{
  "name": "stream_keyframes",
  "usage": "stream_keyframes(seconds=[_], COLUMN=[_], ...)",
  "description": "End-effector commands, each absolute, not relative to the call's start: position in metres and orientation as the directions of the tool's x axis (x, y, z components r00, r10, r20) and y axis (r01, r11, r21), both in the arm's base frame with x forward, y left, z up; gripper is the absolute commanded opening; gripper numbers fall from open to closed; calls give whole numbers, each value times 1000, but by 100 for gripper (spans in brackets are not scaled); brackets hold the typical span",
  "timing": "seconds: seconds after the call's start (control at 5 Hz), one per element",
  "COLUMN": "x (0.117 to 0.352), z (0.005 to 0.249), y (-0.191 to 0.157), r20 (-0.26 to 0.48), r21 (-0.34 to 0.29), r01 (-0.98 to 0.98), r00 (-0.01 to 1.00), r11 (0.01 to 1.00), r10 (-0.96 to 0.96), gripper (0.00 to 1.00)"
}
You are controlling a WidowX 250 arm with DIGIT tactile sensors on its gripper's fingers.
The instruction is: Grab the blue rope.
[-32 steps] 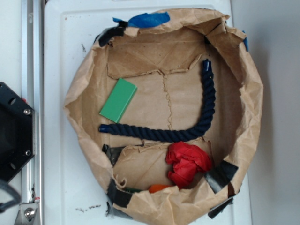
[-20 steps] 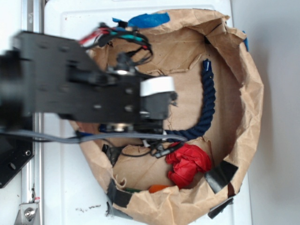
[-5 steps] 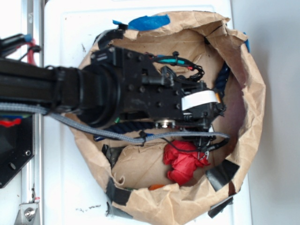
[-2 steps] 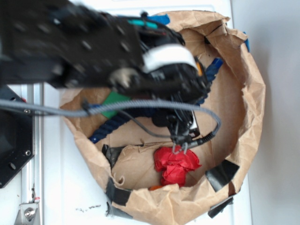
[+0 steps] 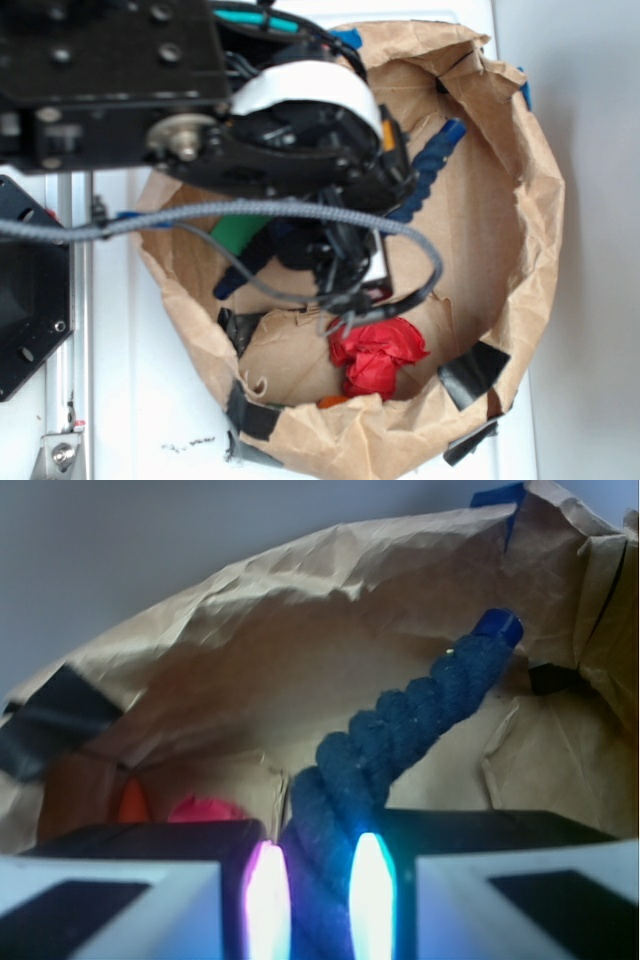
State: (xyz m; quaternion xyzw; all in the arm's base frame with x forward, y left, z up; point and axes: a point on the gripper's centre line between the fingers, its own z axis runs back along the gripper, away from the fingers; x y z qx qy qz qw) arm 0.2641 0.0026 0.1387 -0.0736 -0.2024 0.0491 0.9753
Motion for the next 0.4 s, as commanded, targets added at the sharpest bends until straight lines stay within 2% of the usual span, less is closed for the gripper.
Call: stream_keyframes(seconds=[0.0, 0.2], x=[271, 270], z=[168, 168], y=[15, 13], r20=[310, 324], r21=[-175, -132], r01=[-77, -93], r00=[942, 937], r11=[982, 987], r10=[129, 131], gripper=[0, 0])
